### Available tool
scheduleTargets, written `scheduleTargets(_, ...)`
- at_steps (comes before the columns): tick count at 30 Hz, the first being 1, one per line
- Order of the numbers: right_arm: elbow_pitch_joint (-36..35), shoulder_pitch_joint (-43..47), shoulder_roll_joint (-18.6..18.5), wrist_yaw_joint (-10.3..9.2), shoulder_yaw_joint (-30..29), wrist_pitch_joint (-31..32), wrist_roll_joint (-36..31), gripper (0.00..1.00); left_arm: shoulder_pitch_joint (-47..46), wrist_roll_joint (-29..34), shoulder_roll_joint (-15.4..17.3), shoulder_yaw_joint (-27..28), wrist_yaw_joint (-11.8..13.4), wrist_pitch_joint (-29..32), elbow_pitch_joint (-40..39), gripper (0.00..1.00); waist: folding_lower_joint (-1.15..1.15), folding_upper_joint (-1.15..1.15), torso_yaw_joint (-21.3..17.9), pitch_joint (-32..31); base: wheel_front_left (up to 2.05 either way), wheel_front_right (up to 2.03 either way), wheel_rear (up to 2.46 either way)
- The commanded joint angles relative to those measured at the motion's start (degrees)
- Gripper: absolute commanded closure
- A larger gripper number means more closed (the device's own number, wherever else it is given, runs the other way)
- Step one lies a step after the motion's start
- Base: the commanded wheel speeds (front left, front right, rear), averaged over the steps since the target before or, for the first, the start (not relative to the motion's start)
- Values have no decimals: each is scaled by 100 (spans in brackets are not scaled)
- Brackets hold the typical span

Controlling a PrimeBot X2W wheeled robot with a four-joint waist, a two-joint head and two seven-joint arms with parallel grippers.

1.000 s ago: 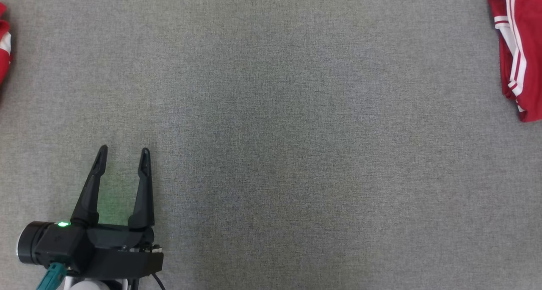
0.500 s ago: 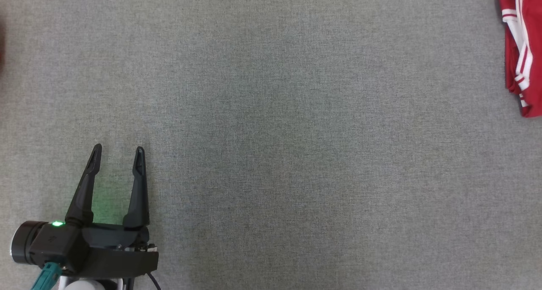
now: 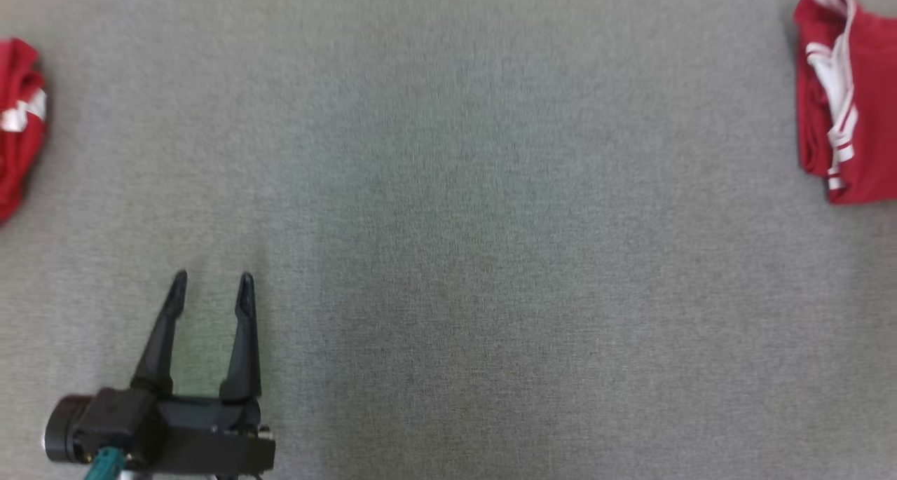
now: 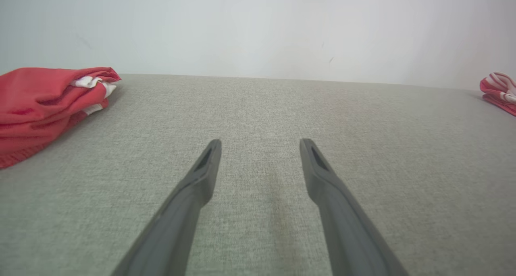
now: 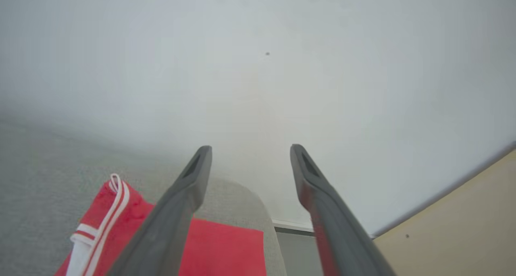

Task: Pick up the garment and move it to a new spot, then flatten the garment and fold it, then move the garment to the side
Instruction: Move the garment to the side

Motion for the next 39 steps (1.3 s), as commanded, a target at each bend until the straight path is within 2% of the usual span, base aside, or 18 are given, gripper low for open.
scheduleTargets(1, -108, 111, 251, -15, 53, -259, 87, 0, 145, 22, -36, 44, 7, -18, 82, 0, 1, 0, 14, -417, 0, 0, 0)
scheduleTargets(4, -260, 241, 669, -15, 13, -728, 23, 0, 306, 84, -96, 125, 6, -18, 182, 0, 1, 0, -31, -700, 0, 0, 0)
scheduleTargets(9, -535, 850, 1725, -15, -306, -1261, -233, 0, 601, 175, -196, 227, 7, -18, 330, 0, 1, 0, -35, -1170, 0, 0, 0)
scheduleTargets(10, -535, 850, 1725, -15, -306, -1261, -233, 0, 601, 175, -196, 227, 7, -18, 330, 0, 1, 0, -35, -1170, 0, 0, 0)
scheduleTargets(16, -1180, 2171, 2620, -15, -454, -1432, -537, 0, 851, 304, -290, 179, 7, -18, 482, 0, 1, 0, 155, -1638, 0, 0, 0)
scheduleTargets(21, -2175, 3447, 3245, -15, -349, -1428, -351, 0, 1004, 363, -341, 166, 7, -18, 593, 0, 1, 0, 198, -1961, 0, 0, 0)
scheduleTargets(28, -2737, 4733, 3572, -15, -102, -1430, -120, 0, 1198, 454, -372, 108, 7, -18, 696, 0, 1, 0, 139, -2268, 0, 0, 0)
scheduleTargets(34, -2915, 5374, 3746, -15, -285, -1431, 79, 0, 1304, 486, -382, 163, 7, -18, 745, 0, 1, 0, 65, -2436, 0, 0, 0)
scheduleTargets(39, -2869, 5671, 3779, -15, -207, -1430, 327, 0, 1374, 492, -384, 125, 12, -18, 776, 0, 1, 0, 39, -2501, 0, 0, 0)
